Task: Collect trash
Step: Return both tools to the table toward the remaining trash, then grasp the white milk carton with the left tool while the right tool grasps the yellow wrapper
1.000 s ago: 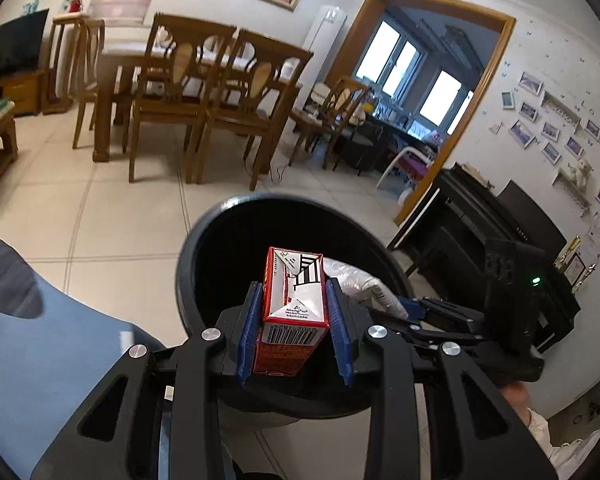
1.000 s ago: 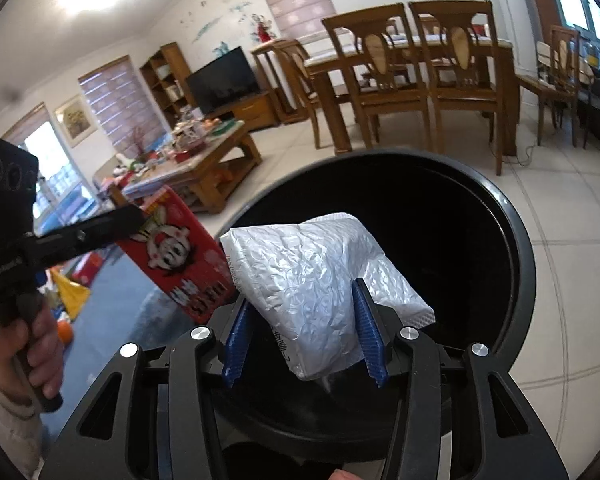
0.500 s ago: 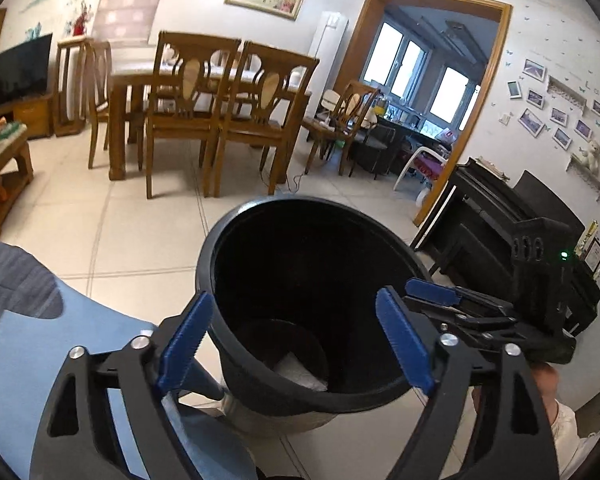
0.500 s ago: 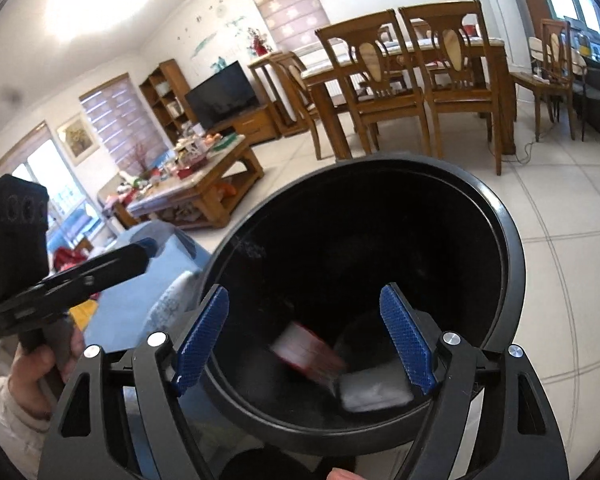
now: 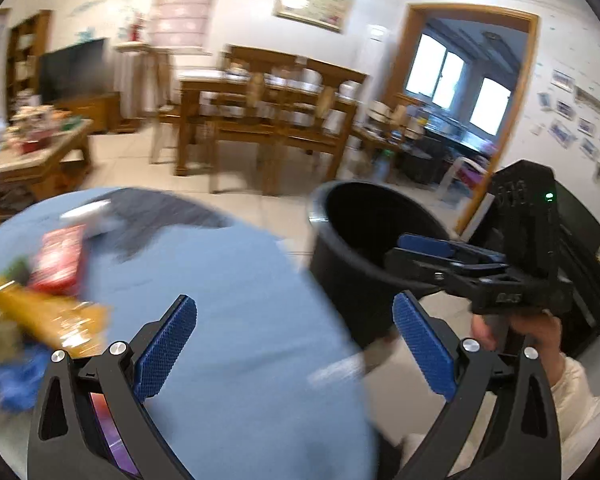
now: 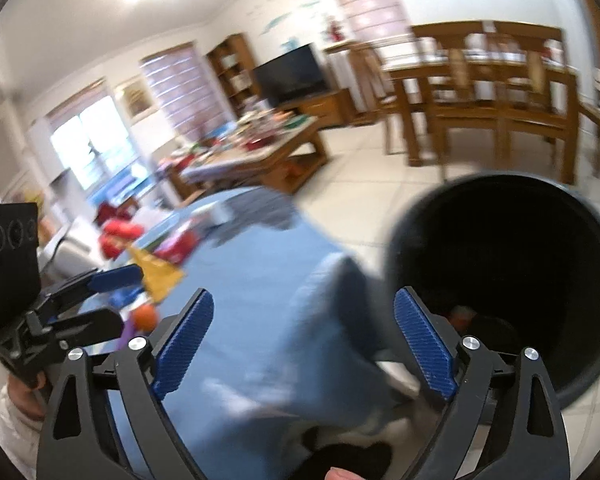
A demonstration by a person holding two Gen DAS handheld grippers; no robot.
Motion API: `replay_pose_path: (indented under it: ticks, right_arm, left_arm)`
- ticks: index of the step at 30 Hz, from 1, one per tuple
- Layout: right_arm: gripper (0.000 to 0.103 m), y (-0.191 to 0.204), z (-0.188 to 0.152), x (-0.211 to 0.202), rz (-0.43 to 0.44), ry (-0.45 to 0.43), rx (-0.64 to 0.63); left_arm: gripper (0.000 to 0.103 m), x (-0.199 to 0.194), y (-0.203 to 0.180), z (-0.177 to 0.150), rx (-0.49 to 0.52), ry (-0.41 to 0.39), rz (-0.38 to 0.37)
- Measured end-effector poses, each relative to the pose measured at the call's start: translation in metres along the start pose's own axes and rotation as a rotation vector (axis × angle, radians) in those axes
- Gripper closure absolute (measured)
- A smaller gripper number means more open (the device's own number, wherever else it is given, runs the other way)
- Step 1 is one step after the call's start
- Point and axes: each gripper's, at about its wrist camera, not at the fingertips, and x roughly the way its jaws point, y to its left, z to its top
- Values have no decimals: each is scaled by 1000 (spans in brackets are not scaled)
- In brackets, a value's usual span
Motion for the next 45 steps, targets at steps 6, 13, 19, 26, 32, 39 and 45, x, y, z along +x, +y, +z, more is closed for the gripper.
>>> replay_pose_path:
  ticks: [6,13,19,26,32,39,45]
  right_arm:
    - [11,96,1,57,99,67,-131]
    - [31,186,26,119,162,91,-327]
    - [45,235,45,184,128,154,-500]
    - [62,257,38,238,108,227,-655]
    - [72,265,31,261,86,276,-687]
    - [87,253,43,239,132,224,-547]
    - [87,236,56,184,195,122,-445]
  left_arm:
    - [5,-78,104,-31,-227,-96,293]
    - [5,-88,207,-49,-487,-19,478]
    - [6,-70,235,-56,-539,31,473]
    - [12,-76,248,-78,-571,40,445]
    - [30,-90,256,-80,-569,54,425]
    - [60,-98,256,-79,-517,40,416]
    - [63,-115,250,-85,-508,-28,376]
